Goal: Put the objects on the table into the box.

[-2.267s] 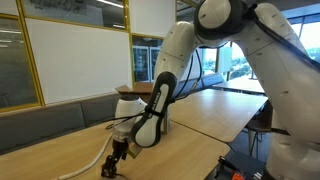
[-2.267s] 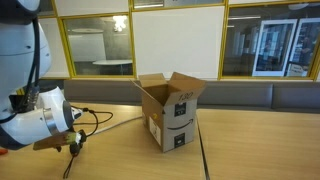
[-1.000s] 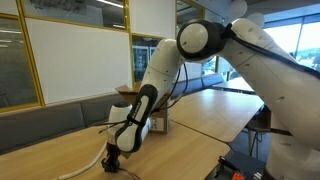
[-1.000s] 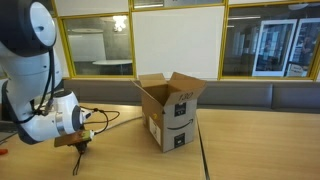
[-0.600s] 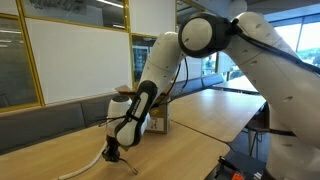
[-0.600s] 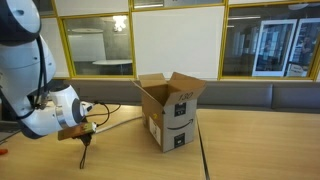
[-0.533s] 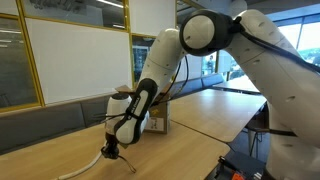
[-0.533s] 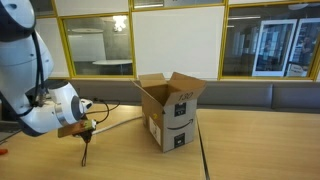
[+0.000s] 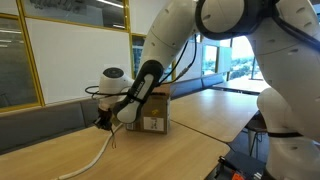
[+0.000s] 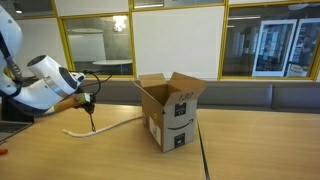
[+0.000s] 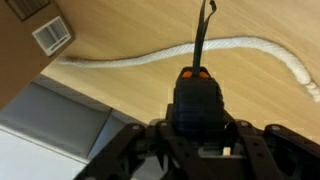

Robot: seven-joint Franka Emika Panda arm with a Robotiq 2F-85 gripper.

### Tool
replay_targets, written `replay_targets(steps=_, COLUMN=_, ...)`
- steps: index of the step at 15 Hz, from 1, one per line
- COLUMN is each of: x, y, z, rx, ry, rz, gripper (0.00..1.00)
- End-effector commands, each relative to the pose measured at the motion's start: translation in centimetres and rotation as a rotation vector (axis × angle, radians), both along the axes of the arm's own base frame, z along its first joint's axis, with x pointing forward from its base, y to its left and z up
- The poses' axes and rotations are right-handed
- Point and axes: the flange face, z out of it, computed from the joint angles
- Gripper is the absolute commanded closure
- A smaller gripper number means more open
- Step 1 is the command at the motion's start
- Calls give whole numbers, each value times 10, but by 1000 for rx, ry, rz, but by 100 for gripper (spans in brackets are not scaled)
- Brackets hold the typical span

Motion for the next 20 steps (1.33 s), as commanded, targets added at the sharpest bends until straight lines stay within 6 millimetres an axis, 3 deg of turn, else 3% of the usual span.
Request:
replay_targets(steps=1, x=6, y=-2, z=44, rx=-48, ry=-153, rz=-61, gripper=84)
replay_targets(steps=11, x=-2, y=-28, z=137, rx=-148, ry=-545, rz=-234, gripper=84)
replay_targets(steps=14, x=-5, y=-39, z=153, rx=-166, ry=-622, rz=-280, gripper=84)
replay_targets(steps=16, x=-3, y=-55, z=162, rx=-175, ry=-649, rz=-319, gripper=84)
replay_targets(steps=20, x=8, y=-108, z=176, rx=-146, ry=-627, rz=-413, gripper=84)
